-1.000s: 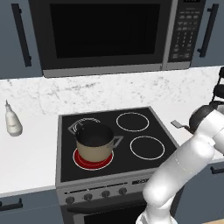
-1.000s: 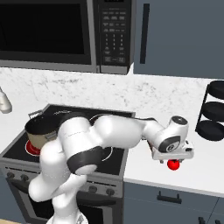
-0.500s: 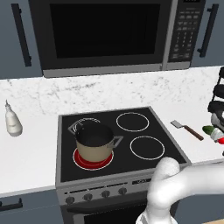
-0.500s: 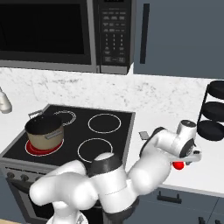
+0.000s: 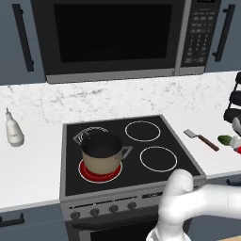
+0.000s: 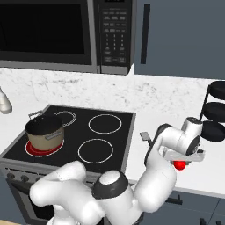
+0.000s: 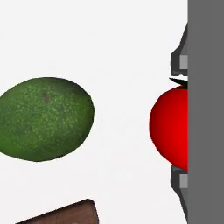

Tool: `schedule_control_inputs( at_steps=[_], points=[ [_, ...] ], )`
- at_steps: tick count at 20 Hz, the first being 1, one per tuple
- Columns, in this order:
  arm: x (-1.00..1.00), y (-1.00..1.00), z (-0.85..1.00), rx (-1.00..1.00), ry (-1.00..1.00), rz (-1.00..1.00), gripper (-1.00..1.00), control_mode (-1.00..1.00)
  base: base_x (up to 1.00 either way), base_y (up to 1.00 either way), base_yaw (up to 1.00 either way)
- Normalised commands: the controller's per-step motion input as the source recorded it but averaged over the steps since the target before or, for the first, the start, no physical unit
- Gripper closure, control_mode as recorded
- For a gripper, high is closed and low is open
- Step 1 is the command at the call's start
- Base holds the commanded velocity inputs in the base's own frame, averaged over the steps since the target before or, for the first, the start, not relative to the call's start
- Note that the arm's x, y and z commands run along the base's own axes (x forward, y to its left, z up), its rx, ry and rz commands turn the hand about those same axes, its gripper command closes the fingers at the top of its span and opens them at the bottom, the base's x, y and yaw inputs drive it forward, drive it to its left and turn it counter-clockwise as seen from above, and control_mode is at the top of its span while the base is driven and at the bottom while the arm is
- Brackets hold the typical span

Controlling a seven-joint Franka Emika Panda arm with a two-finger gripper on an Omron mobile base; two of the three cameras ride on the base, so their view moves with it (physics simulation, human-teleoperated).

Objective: Put the tomato and avocado in the pot. Retrieve the spatula and lightly stir the vegetables in the pot.

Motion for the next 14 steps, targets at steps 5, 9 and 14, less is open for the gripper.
schedule_control_inputs(
  at_steps=[5, 9, 14],
  points=[
    [-1.0, 0.86, 0.26, -0.19, -0.33, 0.0, 1.0, -1.0, 0.0, 0.0, 0.0],
    [-1.0, 1.0, 0.0, -0.34, -0.36, 0.0, 1.0, -1.0, 0.0, 0.0, 0.0],
    [-0.77, 1.0, 0.36, -0.26, -0.32, 0.0, 1.0, -1.0, 0.0, 0.0, 0.0]
  ],
)
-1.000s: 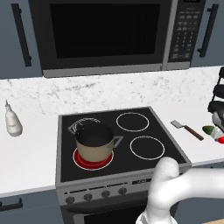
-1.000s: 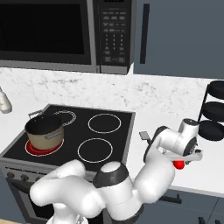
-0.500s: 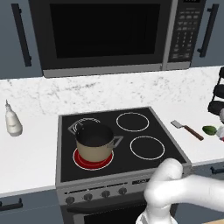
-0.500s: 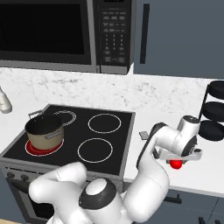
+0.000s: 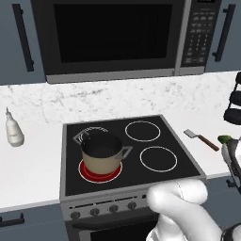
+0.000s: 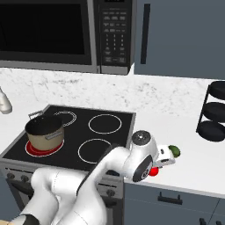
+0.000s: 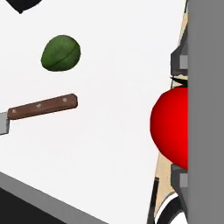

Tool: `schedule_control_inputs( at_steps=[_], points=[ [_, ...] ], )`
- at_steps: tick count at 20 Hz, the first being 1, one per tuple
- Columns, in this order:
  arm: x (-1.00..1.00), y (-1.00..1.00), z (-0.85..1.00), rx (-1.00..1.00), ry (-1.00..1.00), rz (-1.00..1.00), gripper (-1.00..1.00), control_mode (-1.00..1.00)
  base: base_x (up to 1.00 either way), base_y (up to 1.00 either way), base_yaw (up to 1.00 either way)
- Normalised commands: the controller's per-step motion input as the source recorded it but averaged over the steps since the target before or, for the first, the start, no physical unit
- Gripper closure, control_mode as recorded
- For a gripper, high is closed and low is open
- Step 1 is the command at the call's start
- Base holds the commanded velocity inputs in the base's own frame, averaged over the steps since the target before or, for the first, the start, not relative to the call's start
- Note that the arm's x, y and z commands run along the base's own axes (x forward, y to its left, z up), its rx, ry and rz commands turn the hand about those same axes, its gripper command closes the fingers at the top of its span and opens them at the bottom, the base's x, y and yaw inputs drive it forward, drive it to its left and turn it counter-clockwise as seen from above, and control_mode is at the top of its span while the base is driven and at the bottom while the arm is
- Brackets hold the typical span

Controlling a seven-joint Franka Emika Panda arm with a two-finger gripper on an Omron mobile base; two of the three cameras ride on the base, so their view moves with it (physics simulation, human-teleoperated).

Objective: Put the tomato and avocado in the pot. Retrieve the spatula and lightly stir the vegetables in the pot.

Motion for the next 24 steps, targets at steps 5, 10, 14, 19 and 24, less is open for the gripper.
schedule_control_inputs(
  at_steps=[5, 10, 14, 19, 24],
  points=[
    [-0.28, 1.0, 0.44, -0.2, -0.1, 0.0, 1.0, -1.0, 0.0, 0.0, 0.0],
    [-0.02, 1.0, 0.35, -0.21, -0.05, 0.11, 1.0, -1.0, 0.0, 0.0, 0.0],
    [0.06, 1.0, 0.62, -0.1, -0.02, 0.28, 1.0, -1.0, 0.0, 0.0, 0.0],
    [0.09, 0.94, 0.82, 0.05, 0.07, 0.4, 1.0, -1.0, 0.0, 0.0, 0.0],
    [0.44, 1.0, 0.17, 0.09, 0.22, 0.5, 1.0, -1.0, 0.0, 0.0, 0.0]
  ],
)
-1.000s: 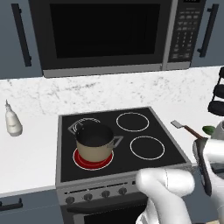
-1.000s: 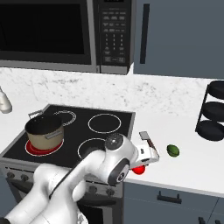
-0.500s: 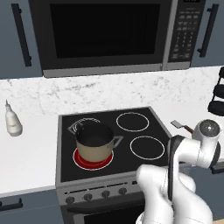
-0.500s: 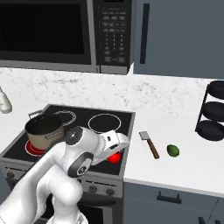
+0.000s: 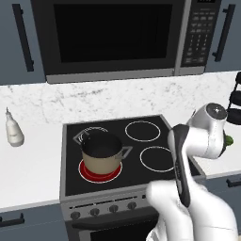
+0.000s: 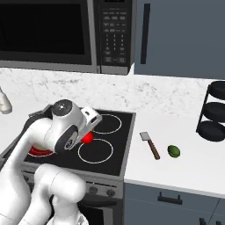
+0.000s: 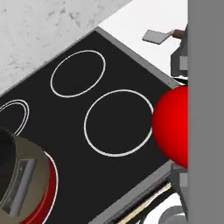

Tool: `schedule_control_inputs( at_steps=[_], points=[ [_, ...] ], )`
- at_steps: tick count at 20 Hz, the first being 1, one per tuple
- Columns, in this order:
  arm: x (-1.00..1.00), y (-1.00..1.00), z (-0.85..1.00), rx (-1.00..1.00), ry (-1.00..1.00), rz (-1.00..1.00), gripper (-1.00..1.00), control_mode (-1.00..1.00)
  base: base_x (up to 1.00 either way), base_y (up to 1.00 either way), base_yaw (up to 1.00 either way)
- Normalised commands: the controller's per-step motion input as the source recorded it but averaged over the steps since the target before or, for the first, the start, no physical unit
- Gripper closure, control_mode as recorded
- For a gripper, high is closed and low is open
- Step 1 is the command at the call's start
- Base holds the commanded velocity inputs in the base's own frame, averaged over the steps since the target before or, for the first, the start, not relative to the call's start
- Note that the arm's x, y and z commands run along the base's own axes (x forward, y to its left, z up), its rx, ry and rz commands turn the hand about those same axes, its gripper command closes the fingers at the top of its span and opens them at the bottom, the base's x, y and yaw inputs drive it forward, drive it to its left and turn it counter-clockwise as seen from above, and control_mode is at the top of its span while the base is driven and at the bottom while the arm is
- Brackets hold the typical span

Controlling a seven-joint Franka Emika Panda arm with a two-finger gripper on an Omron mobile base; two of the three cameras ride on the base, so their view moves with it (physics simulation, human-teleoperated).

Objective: Put the tomato and avocado in the pot. Retrieve the spatula and lightly stir the vegetables in the pot.

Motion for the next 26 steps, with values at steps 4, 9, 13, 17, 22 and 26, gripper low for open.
schedule_control_inputs(
  at_steps=[4, 9, 13, 17, 22, 26],
  points=[
    [0.72, 1.0, -0.17, 0.05, 0.12, 0.45, 1.0, -1.0, 0.0, 0.0, 0.0],
    [0.73, 1.0, -0.09, 0.0, 0.08, 0.33, 1.0, -1.0, 0.0, 0.0, 0.0],
    [0.37, 1.0, 0.0, 0.0, 0.07, 0.18, 1.0, -1.0, 0.0, 0.0, 0.0],
    [0.27, 1.0, -0.11, -0.02, 0.1, 0.06, 1.0, -1.0, 0.0, 0.0, 0.0],
    [0.33, 1.0, -0.27, -0.05, 0.08, 0.0, 1.0, -1.0, 0.0, 0.0, 0.0],
    [0.52, 0.78, -0.58, -0.07, 0.09, -0.06, 1.0, -1.0, 0.0, 0.0, 0.0]
  ],
)
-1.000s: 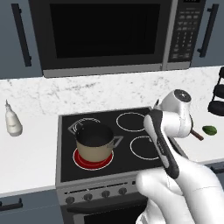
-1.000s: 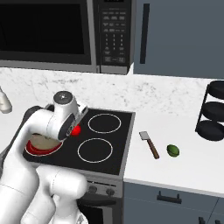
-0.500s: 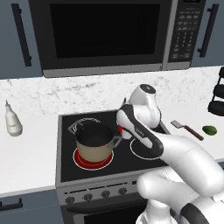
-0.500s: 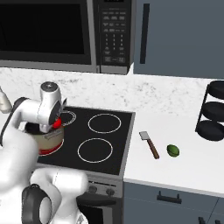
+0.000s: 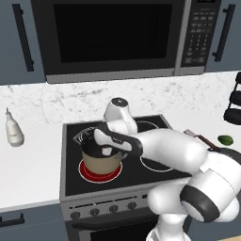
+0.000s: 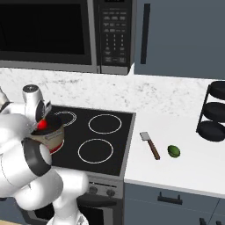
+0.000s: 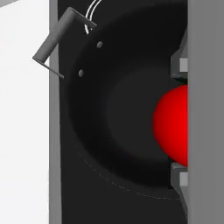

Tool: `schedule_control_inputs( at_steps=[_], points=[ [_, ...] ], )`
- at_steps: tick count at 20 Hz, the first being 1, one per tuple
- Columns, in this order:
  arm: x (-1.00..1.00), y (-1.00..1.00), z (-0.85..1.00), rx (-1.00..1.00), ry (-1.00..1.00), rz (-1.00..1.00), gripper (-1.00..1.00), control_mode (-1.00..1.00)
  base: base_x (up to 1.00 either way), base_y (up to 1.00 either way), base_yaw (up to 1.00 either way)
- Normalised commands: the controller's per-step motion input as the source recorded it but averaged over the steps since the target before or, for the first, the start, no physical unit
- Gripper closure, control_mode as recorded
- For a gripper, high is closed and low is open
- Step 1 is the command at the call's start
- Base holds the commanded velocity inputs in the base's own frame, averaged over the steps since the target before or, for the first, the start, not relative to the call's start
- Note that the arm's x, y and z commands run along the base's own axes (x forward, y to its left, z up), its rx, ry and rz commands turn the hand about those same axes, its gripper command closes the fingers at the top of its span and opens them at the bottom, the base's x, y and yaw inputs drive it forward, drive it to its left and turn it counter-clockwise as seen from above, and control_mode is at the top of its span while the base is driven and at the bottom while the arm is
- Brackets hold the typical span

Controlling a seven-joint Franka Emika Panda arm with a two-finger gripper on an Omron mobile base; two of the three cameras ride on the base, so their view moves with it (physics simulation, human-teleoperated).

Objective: Put the tomato and avocado in the pot. Retrieve the spatula and lightly stir the vegetables in the pot.

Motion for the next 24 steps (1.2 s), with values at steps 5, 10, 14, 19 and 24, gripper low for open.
schedule_control_inputs(
  at_steps=[5, 10, 14, 19, 24],
  points=[
    [0.33, 0.39, -0.4, -0.01, 0.06, -0.11, 1.0, -1.0, 0.0, 0.0, 0.0],
    [0.21, 0.04, -0.19, 0.0, 0.01, -0.11, 1.0, -1.0, 0.0, 0.0, 0.0],
    [0.19, 0.0, -0.07, 0.0, 0.0, -0.09, -1.0, -1.0, 0.0, 0.0, 0.0],
    [0.02, -0.12, 0.13, 0.0, -0.04, -0.04, -1.0, -1.0, 0.0, 0.0, 0.0],
    [-0.23, -0.56, 0.4, 0.05, -0.13, 0.0, -1.0, -1.0, 0.0, 0.0, 0.0]
  ],
)
